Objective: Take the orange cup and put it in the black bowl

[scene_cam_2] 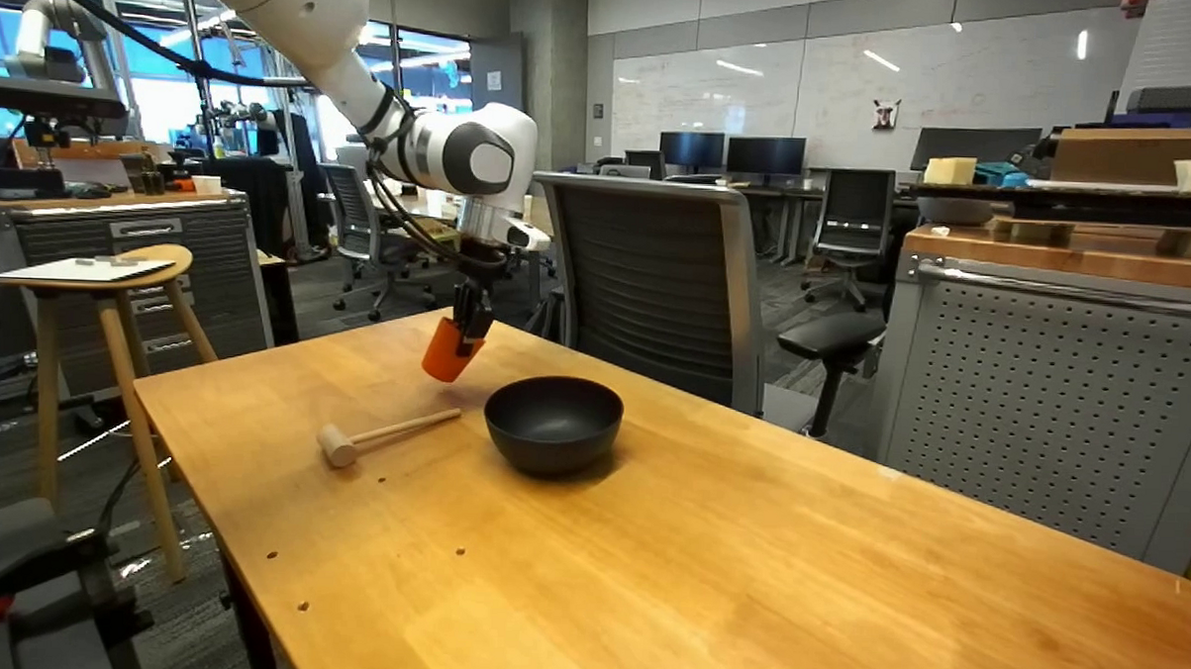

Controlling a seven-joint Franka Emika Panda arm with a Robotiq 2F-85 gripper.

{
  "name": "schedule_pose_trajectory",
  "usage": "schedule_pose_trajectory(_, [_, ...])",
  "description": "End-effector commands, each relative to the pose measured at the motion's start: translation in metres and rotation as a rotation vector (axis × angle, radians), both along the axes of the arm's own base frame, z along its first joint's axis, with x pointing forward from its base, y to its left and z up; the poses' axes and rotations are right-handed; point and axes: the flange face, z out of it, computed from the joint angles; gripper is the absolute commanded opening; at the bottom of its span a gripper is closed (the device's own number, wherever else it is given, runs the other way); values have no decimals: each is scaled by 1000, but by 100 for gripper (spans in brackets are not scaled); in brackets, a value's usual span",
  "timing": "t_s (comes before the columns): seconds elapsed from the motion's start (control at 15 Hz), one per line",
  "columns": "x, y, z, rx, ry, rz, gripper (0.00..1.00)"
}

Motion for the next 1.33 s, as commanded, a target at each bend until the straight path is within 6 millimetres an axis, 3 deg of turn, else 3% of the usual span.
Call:
schedule_pose_trajectory(0.0, [-1,-59,69,-29,-126,-155,4])
schedule_pose_trajectory(0.27, [-13,-142,130,-73,-240,-338,3])
schedule_pose_trajectory(0.47, [-27,-189,143,-111,-302,-484,4])
schedule_pose_trajectory(0.67, [-34,-208,113,-208,-300,-617,4])
schedule_pose_trajectory(1.0, [-60,-194,37,-323,-152,-722,4])
schedule_pose_trajectory(1.27, [-69,-184,3,-332,-160,-725,4])
